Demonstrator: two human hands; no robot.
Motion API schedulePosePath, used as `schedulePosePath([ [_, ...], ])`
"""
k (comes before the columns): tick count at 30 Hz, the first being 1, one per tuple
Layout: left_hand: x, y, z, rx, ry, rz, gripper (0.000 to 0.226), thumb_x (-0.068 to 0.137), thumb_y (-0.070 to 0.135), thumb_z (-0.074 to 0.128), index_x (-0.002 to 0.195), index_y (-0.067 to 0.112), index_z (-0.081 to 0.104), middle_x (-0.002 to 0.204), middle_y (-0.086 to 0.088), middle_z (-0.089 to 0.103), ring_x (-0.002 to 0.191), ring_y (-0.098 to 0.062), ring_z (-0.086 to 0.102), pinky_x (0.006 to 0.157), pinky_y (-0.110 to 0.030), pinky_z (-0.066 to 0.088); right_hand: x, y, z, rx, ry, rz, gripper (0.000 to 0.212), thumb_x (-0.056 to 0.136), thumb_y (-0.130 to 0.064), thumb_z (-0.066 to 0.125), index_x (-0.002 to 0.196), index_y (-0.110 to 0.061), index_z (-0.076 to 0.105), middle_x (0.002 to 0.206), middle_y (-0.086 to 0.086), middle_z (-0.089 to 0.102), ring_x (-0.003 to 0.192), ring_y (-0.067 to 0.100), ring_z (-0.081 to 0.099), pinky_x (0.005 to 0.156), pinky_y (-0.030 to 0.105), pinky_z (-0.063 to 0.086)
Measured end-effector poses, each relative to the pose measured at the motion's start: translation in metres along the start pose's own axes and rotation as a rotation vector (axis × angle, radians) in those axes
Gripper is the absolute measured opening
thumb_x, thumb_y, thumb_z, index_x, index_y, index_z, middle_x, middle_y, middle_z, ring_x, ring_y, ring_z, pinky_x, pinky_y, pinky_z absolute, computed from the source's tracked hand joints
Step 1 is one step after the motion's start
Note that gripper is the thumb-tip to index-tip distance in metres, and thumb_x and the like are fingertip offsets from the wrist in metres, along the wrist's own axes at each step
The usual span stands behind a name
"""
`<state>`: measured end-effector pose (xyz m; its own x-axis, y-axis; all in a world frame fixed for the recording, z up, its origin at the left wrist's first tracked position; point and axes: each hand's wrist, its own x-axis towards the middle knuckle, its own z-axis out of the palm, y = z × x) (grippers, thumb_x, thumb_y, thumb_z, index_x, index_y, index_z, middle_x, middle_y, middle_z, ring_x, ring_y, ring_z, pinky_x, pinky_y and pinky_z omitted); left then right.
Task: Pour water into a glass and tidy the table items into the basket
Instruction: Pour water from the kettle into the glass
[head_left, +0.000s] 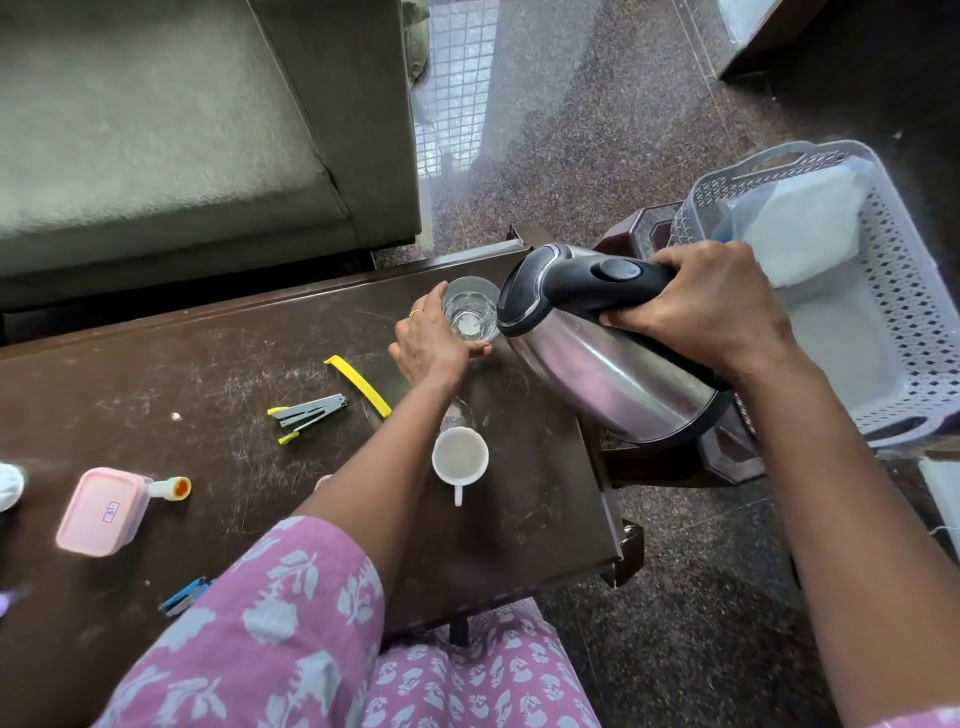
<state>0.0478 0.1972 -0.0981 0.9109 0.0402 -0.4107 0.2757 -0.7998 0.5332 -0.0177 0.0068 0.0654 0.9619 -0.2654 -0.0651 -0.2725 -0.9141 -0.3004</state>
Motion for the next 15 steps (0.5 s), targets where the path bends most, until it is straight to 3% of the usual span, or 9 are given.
schedulePosePath([
  [5,-0.0011,-0.0007,0.0006,0.045,0.016,0.007,0.092,0.058,0.042,0.084,0.134,0.041,0.033,0.137,0.010,0.046,0.117,-0.024,0.046,0.086,-0.038,0.034,0.0022,0.0028,0.0001,0.001,0.024,-0.016,0.041,0.055,-0.053,0.072,0.072,-0.016,0.067,0.063,0.013,0.062,0.071,0.032,0.059,0.062,0.028,0.039],
  [15,-0.0007,-0.0002,0.0007,0.041,0.014,-0.009,0.095,0.055,0.045,0.085,0.134,0.041,0.033,0.138,0.009,0.046,0.119,-0.024,0.046,0.082,-0.037,0.028,0.0031,0.0024,0.0005,-0.011,0.026,-0.026,0.042,0.055,-0.052,0.074,0.074,-0.015,0.068,0.068,0.016,0.066,0.073,0.033,0.060,0.063,0.030,0.040],
])
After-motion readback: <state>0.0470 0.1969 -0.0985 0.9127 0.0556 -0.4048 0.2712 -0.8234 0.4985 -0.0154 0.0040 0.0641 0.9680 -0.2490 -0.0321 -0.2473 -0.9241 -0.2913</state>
